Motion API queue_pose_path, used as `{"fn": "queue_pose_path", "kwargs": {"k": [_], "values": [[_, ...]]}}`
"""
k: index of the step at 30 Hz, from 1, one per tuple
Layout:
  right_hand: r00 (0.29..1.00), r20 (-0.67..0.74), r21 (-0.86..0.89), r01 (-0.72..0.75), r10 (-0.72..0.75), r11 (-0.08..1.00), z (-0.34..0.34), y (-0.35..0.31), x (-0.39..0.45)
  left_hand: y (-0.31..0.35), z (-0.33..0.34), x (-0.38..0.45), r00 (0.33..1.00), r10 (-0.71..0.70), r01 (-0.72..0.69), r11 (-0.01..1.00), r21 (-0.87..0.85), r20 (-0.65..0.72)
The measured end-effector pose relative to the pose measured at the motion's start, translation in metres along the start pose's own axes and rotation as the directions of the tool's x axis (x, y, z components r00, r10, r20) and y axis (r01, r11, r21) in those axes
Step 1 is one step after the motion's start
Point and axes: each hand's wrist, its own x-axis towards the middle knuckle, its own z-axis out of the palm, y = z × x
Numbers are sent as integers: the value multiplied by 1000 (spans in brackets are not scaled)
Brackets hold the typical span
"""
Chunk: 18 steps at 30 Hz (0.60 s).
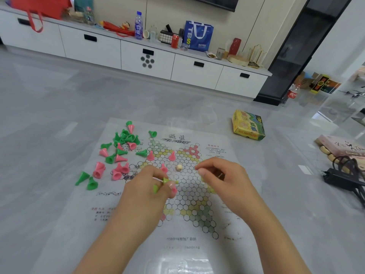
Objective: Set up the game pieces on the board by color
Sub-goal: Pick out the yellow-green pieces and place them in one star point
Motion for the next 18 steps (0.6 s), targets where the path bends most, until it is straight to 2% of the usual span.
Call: {"fn": "queue_pose_path", "kwargs": {"k": [2,5,18], "values": [[991,126,5,38,-38,999,5,-4,-2,-1,3,-2,1000,4,-4,1000,-21,18],[981,178,1,79,-78,997,12,-7,-4,-3,5,-1,999,6,-4,1000,-30,39],[979,179,272,50,-101,961,12,-6,-6,0,9,-3,993,23,-18,999,-41,116]]}}
